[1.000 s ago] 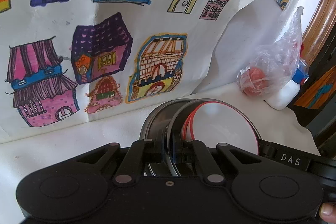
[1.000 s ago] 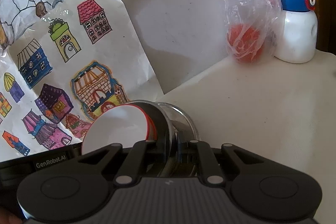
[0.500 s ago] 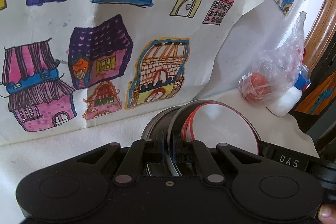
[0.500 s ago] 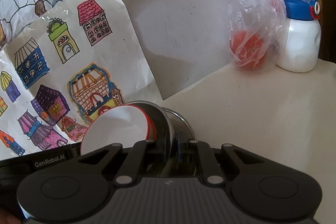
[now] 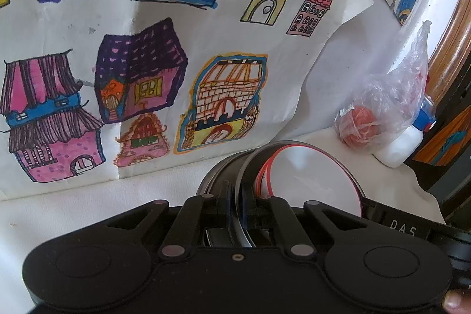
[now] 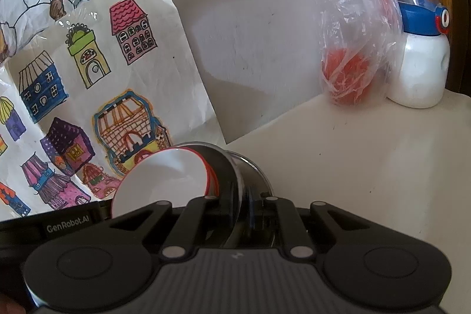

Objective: Organize plates and bowls
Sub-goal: 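Lower the nested bowls onto the stacked steel plates, then open both grippers to release the steel bowl rim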

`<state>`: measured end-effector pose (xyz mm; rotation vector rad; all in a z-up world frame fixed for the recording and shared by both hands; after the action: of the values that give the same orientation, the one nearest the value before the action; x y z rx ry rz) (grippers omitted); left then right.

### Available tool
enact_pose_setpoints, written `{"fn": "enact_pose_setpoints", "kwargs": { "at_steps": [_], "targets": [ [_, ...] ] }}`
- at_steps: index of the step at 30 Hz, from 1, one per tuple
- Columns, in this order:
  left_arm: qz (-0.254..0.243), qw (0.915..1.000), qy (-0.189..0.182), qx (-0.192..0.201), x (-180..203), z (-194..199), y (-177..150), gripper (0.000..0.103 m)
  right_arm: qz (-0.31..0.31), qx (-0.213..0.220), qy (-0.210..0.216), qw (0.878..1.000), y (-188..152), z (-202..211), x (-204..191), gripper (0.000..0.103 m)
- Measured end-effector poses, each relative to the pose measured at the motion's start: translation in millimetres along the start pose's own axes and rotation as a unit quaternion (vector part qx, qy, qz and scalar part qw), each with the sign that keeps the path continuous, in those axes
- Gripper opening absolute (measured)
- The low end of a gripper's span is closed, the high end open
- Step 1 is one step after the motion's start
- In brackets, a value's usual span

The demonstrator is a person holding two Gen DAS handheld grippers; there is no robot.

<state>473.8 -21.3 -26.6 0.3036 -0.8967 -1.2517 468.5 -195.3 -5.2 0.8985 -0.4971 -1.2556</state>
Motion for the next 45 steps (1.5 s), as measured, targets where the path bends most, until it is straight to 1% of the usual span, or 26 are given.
{"fn": "enact_pose_setpoints", "kwargs": {
  "at_steps": [5, 9, 14, 15, 17, 21, 25, 26, 27, 29, 30, 31, 32, 33, 34, 39, 41, 45],
  "targets": [
    [0.001, 1.0, -0.004, 0.001, -1, 0, 0, 0.005, -0.001, 0.002, 0.003, 1.0, -2, 1, 1, 0.013],
    [0.002, 1.0, -0.007, 0.001, -3, 1, 0, 0.005, 0.009, 0.007, -0.004, 1.0, -4, 3, -1, 0.013],
    [-0.002, 1.0, 0.001, 0.008, -4, 5, -1, 0.01, 0.021, 0.012, -0.016, 1.0, -5, 6, -4, 0.015],
    [-0.002, 1.0, 0.002, 0.009, -4, 6, -1, 0.011, 0.022, 0.014, -0.018, 1.0, -5, 7, -4, 0.016],
    [-0.002, 0.9999, 0.006, 0.011, -5, 8, -2, 0.016, 0.025, 0.018, -0.024, 0.999, -6, 8, -3, 0.023],
    [0.004, 0.9999, 0.007, 0.015, -7, 10, -4, 0.016, 0.024, 0.029, -0.018, 0.999, -8, 8, -2, 0.024],
    [0.004, 0.9997, 0.012, 0.022, -7, 15, -7, 0.017, 0.028, 0.036, -0.015, 0.999, -12, 9, -2, 0.027],
    [0.004, 0.9996, 0.013, 0.026, -8, 16, -8, 0.018, 0.026, 0.036, -0.015, 0.999, -13, 11, -2, 0.028],
    [0.005, 0.9994, 0.015, 0.032, -8, 18, -8, 0.022, 0.025, 0.035, -0.014, 0.999, -14, 13, -2, 0.029],
    [0.012, 0.9985, 0.029, 0.046, -12, 22, -9, 0.042, 0.026, 0.036, -0.015, 0.999, -16, 18, -3, 0.033],
    [0.014, 0.9982, 0.031, 0.049, -14, 24, -9, 0.045, 0.028, 0.038, -0.021, 0.999, -17, 21, -3, 0.038],
    [0.017, 0.9981, 0.031, 0.051, -16, 26, -9, 0.049, 0.031, 0.041, -0.039, 0.998, -18, 24, -3, 0.053],
    [0.02, 0.998, 0.031, 0.051, -18, 29, -10, 0.05, 0.036, 0.047, -0.047, 0.997, -19, 27, -4, 0.057],
    [0.02, 0.998, 0.03, 0.052, -18, 32, -10, 0.051, 0.037, 0.05, -0.045, 0.997, -19, 30, -3, 0.059],
    [0.02, 0.9979, 0.031, 0.054, -19, 35, -10, 0.052, 0.034, 0.05, -0.038, 0.997, -20, 33, -2, 0.062],
    [0.017, 0.997, 0.031, 0.069, -17, 52, -11, 0.059, 0.038, 0.065, -0.042, 0.996, -21, 54, -4, 0.074],
    [0.017, 0.9967, 0.028, 0.074, -15, 60, -11, 0.064, 0.041, 0.069, -0.04, 0.996, -22, 62, -7, 0.079],
    [0.013, 0.996, 0.026, 0.084, -12, 77, -15, 0.067, 0.042, 0.078, -0.037, 0.995, -25, 79, -11, 0.085]
  ]
}}
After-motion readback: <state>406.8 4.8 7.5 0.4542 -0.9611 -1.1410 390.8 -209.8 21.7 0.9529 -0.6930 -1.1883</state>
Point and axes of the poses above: each gripper's, at about its wrist camera, not at the fingertips, and z roughly against the way its jaws point, x to its right, y to its top, the point moved 4 cm from there along -z, roughly the way its jaws point, and after that the axes turned 8 degrees about z, right-handed, at the moved point
